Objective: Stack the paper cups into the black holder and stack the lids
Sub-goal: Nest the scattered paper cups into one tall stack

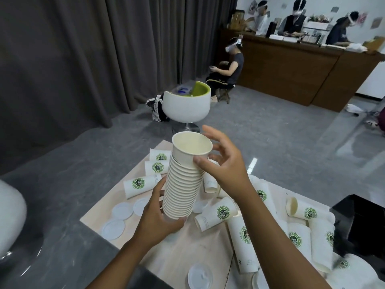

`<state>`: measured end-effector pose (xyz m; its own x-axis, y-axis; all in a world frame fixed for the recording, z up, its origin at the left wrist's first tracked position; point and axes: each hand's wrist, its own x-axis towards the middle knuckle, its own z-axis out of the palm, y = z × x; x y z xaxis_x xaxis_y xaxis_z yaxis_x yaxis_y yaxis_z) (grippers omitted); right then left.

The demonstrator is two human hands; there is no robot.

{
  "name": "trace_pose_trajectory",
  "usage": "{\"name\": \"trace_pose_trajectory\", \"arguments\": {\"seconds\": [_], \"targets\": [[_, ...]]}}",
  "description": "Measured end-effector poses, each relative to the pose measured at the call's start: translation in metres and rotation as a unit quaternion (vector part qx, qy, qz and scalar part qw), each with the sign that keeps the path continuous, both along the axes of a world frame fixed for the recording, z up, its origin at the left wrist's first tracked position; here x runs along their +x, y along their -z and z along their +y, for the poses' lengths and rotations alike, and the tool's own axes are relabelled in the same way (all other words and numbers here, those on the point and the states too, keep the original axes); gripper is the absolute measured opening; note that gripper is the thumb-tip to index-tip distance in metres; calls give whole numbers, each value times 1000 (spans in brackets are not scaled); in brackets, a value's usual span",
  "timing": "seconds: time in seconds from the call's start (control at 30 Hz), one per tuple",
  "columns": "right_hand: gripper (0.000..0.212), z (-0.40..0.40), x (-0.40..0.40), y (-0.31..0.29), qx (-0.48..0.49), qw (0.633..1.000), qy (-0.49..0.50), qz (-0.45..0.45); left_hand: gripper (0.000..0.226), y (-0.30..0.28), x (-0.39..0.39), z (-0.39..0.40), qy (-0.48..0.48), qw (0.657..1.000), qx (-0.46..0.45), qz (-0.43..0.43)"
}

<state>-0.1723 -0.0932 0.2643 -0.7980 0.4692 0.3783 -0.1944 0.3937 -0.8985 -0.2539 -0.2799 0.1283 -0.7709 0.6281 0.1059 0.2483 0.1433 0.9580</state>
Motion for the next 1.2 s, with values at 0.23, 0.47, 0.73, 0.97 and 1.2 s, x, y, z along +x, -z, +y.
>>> {"name": "trace_pose_trajectory", "arguments": {"seconds": [0.23, 0.47, 0.73, 0.97, 1.2], "targets": [[66, -10, -7, 11, -37, 999, -15, -8, 115, 4, -7, -11, -9, 1000, 9, -1], [72, -31, -38, 37, -91, 995, -23, -18, 120, 21, -27, -43, -39, 999, 6, -8], [68, -45, -87, 107, -162, 982, 42, -83, 125, 20, -111, -96, -118, 992, 7, -38], [79, -61, -144, 158, -108, 978, 12, -175, 123, 17, -193, -130, -139, 989, 33, -38], [89, -73, -222, 191, -26, 959, -57, -277, 122, 24, -266, -141, -140, 987, 56, -49]]}}
